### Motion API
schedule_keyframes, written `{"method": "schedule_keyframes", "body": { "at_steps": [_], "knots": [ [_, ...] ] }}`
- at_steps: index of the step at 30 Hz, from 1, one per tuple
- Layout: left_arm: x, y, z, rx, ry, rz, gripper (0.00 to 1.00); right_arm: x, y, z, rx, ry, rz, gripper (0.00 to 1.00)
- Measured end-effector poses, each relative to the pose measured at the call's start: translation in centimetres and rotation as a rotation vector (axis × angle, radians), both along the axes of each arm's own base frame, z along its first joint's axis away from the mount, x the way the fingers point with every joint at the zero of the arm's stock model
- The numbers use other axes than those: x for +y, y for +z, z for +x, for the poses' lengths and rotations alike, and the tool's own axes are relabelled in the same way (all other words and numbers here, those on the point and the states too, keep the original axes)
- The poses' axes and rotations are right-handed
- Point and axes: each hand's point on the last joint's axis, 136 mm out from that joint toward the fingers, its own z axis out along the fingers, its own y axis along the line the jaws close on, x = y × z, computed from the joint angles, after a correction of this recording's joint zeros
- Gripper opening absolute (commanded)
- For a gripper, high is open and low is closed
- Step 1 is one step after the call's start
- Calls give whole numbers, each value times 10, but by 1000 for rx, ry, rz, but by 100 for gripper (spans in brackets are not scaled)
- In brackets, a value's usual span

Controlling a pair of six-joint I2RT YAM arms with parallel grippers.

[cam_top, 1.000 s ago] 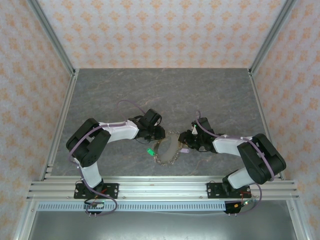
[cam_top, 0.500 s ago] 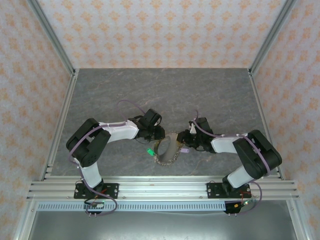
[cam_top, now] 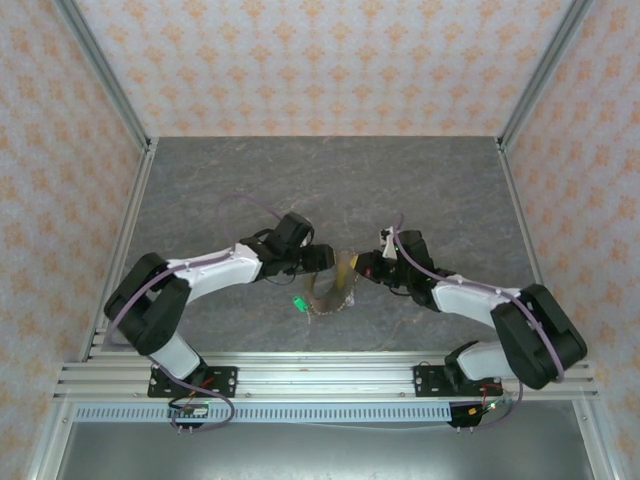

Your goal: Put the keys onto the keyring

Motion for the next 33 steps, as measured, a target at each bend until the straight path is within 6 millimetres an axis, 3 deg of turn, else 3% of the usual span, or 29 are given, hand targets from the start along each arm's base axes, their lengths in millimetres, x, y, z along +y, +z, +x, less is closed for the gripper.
{"method": "schedule_keyframes", "body": {
  "at_steps": [7,12,20,33],
  "knots": [
    [22,54,16,-108,34,-149,89,-2,60,5,-142,-12,76,2],
    [12,78,16,-125,-49,-286,74,2,104,11,-236,-7,132,2],
    [0,113,11,-146,-140,-455,42,6,119,13,-261,7,161,3],
    [-2,131,3,-167,-212,-514,19,5,128,17,-275,-5,194,5]
  ]
}}
